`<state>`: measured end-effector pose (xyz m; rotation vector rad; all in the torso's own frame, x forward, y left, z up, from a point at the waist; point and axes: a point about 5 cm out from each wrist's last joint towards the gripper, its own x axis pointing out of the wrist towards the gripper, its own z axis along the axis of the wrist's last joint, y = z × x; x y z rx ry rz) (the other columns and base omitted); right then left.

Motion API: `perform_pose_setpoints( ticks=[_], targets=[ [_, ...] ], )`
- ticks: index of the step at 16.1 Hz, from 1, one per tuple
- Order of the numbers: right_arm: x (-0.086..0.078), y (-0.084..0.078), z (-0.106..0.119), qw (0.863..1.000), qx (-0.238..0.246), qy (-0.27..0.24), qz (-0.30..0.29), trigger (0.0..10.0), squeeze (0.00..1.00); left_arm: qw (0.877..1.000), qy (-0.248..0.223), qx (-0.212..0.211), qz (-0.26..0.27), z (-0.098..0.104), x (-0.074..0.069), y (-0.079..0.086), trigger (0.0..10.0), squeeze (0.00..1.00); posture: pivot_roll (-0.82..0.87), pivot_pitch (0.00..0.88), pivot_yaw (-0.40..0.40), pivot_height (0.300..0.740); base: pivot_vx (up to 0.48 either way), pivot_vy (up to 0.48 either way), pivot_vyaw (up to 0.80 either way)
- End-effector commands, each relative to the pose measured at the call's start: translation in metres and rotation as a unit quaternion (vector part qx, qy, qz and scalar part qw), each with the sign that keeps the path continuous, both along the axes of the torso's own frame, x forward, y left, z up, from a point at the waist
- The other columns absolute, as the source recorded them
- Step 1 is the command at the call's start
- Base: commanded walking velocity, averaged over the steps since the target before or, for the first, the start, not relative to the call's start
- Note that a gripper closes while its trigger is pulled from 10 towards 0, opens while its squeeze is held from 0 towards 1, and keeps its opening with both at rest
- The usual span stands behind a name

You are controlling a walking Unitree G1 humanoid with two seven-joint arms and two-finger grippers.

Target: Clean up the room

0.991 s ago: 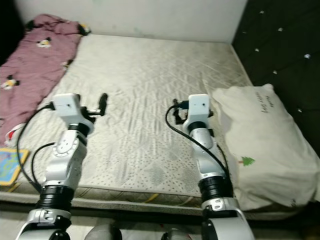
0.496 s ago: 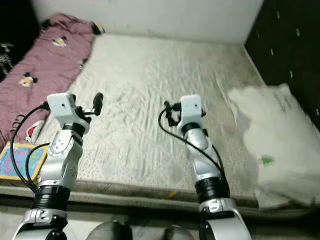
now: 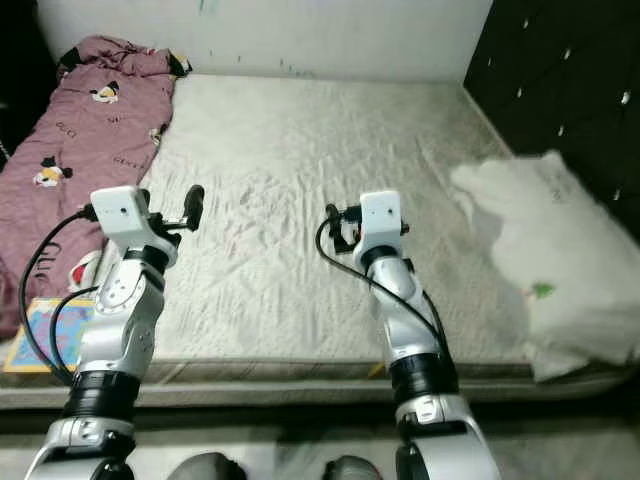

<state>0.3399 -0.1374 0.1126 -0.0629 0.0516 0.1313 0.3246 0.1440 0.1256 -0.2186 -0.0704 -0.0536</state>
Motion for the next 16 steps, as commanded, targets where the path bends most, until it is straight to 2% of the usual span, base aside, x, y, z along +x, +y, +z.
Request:
perform_pose_setpoints(
  ticks=[1, 9, 13, 16],
  targets=[
    [0.0011, -0.0015, 0.0011, 1.000, 0.009, 0.002, -0.004, 10.0, 0.00, 1.000, -0.002, 0.005, -0.001, 0.0028, 0.0014, -0.0005, 10.0, 0.00, -0.01, 0.000, -0.029, 0.740, 0.000, 0.480, -0.56],
    [0.0022, 0.0017, -0.0007, 1.000, 0.003, 0.009, 0.011, 10.0, 0.00, 1.000, -0.006, -0.003, 0.009, 0.0041, 0.0021, 0.0022, 10.0, 0.00, -0.01, 0.000, -0.032, 0.740, 0.000, 0.480, 0.00],
    [0.0023, 0.0038, -0.0020, 1.000, 0.000, 0.013, 0.018, 10.0, 0.00, 1.000, -0.008, -0.001, -0.001, 0.0037, 0.0002, 0.0043, 10.0, 0.00, -0.01, 0.000, -0.032, 0.740, 0.000, 0.000, 0.00],
    [0.0024, 0.0039, -0.0023, 1.000, -0.001, 0.014, 0.019, 10.0, 0.00, 1.000, -0.010, 0.000, -0.004, 0.0041, -0.0002, 0.0036, 10.0, 0.00, -0.01, 0.000, -0.032, 0.740, 0.278, 0.000, 0.00]
  ],
)
